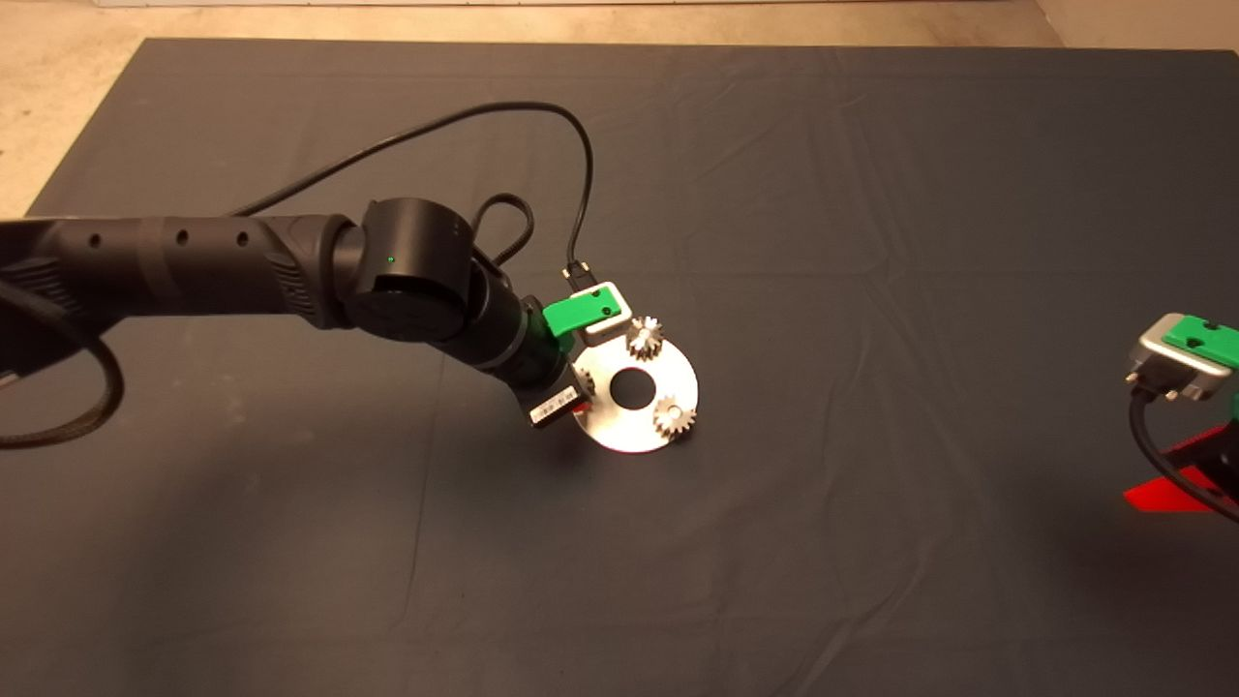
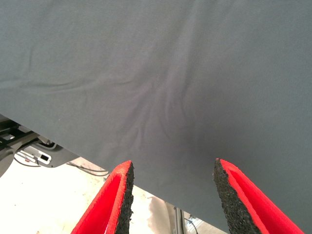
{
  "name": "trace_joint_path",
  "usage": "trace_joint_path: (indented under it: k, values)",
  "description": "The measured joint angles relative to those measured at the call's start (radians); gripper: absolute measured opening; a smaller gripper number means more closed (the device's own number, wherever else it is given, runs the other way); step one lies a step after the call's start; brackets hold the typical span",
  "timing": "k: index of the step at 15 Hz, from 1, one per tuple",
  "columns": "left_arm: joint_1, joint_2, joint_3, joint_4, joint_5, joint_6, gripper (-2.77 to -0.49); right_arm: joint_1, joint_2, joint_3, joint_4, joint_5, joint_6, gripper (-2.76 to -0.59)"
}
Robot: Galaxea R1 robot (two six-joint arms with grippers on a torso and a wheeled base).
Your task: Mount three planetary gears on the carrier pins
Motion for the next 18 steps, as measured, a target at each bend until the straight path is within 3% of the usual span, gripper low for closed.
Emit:
trace_joint_path:
  k: [7, 11, 18]
  values:
    - [0.001, 0.011, 0.0, 0.004, 0.01, 0.0, -2.71, 0.0, 0.0, 0.0, 0.0, 0.001, 0.0, -2.17]
    - [0.003, 0.052, 0.0, 0.015, 0.029, -0.007, -2.71, 0.0, 0.0, 0.0, 0.0, 0.0, 0.0, -2.17]
    - [0.011, 0.049, 0.0, 0.019, 0.015, -0.011, -2.71, 0.0, 0.0, 0.0, 0.0, 0.002, 0.0, -2.17]
